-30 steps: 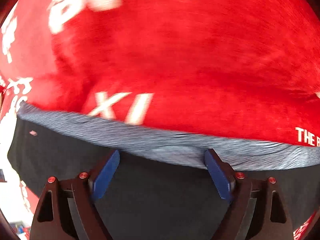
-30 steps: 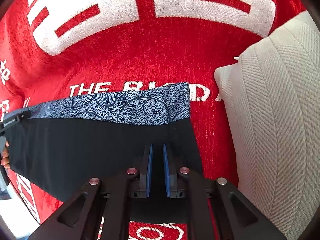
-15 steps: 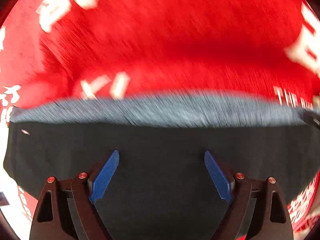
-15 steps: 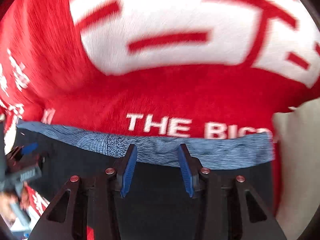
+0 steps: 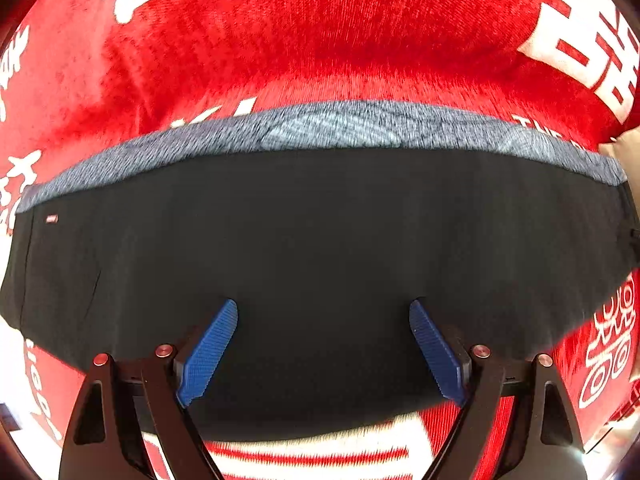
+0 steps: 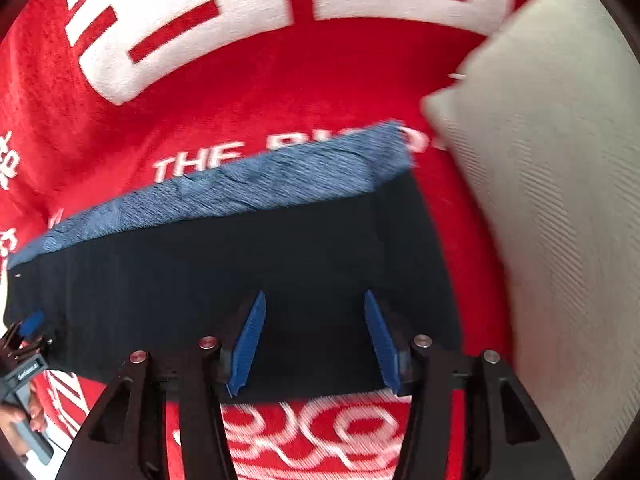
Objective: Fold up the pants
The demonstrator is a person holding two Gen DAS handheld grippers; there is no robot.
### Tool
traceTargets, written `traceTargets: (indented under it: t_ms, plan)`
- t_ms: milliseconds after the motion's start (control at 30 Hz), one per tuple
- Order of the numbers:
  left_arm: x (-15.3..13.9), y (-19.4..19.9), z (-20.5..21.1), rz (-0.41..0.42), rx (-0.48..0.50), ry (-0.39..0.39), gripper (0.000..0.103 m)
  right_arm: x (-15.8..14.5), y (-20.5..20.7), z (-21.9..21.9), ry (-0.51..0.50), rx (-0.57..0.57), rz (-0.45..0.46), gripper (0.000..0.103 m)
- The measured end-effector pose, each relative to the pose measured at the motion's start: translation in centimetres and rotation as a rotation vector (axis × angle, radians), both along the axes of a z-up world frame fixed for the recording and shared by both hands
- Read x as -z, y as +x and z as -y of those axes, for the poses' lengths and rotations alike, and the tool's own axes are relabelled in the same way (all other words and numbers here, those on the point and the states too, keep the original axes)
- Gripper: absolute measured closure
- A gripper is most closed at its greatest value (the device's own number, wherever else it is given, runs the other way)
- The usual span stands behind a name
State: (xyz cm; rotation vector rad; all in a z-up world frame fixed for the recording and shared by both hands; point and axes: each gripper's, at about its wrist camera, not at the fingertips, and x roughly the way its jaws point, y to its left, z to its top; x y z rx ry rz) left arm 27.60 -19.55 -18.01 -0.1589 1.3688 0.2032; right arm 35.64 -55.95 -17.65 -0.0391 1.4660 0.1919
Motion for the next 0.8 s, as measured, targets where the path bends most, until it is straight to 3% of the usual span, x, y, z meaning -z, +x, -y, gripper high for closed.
traceTargets:
  t_ms: [167, 400, 600, 800]
  plan:
    - [-0.8, -2.8, -2.6, -0.015, -0.060, -0.030, 0.014, -2.2, -4.1, -0.7, 0.085, 0.041, -0.022, 0.047]
    - [-5.1, -5.6, -8.4, 0.042, -0.128, 0.046, 0.014, -3.5, -10.0, -7.6, 0.186, 0.017, -0.089, 0.047]
    - [-4.4, -5.5, -18.1, 0.071, -0.236, 0.128, 0.014, -3.5, -13.1, -14.9, 0.182, -0.073, -0.120, 0.047]
    - [-1.1, -2.0, -26.3, 0.069, -0.286, 0.258, 0.014, -3.7, -13.2, -20.6, 0.183, -0.135, -0.100, 0.047]
